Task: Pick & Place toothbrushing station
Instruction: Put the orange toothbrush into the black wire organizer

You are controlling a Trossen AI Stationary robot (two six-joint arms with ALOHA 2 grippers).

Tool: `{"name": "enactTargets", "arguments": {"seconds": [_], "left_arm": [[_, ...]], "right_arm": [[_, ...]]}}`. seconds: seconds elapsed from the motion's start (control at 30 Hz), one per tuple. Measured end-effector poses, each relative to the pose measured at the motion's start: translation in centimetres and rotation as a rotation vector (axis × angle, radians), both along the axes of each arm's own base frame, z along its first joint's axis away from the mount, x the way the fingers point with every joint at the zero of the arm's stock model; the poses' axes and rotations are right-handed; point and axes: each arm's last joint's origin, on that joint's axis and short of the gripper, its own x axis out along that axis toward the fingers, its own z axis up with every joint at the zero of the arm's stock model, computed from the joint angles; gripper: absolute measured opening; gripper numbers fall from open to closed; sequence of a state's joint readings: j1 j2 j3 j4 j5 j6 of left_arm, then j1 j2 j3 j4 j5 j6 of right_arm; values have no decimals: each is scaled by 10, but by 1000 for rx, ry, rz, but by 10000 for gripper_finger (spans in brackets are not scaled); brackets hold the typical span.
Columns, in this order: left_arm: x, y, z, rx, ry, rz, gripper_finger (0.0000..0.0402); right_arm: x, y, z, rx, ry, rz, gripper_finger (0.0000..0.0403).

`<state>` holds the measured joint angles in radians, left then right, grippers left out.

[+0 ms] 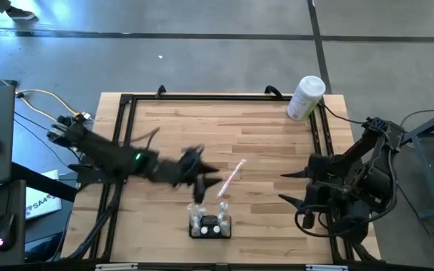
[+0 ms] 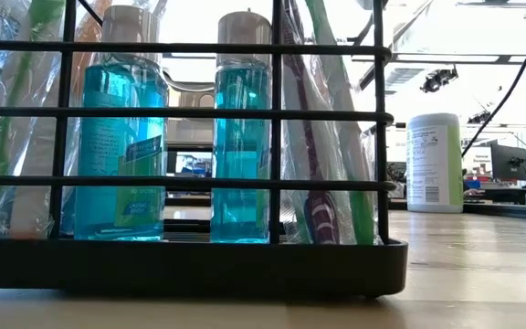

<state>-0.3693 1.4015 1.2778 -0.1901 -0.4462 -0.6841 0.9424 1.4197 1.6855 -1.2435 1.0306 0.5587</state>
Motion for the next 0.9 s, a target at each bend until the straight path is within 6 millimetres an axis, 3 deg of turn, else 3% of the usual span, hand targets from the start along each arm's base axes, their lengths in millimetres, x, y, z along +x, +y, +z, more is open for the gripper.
{"name": "enactTargets", "arguments": {"seconds": [0.13,0.27,0.57,0.9], "left_arm": [[27,38,-15,-65,53,-68,172],[50,55,-34,-117,77,-152,171],[87,57,-75,-20,208,-189,171],[148,58,-77,64,628,-58,171]], "right_arm": [[-3,-3,-4,86,51,-28,250],[-6,-5,-8,151,87,-62,250],[-7,-7,-9,195,98,-91,250],[-7,-6,-9,212,104,-87,250]]}}
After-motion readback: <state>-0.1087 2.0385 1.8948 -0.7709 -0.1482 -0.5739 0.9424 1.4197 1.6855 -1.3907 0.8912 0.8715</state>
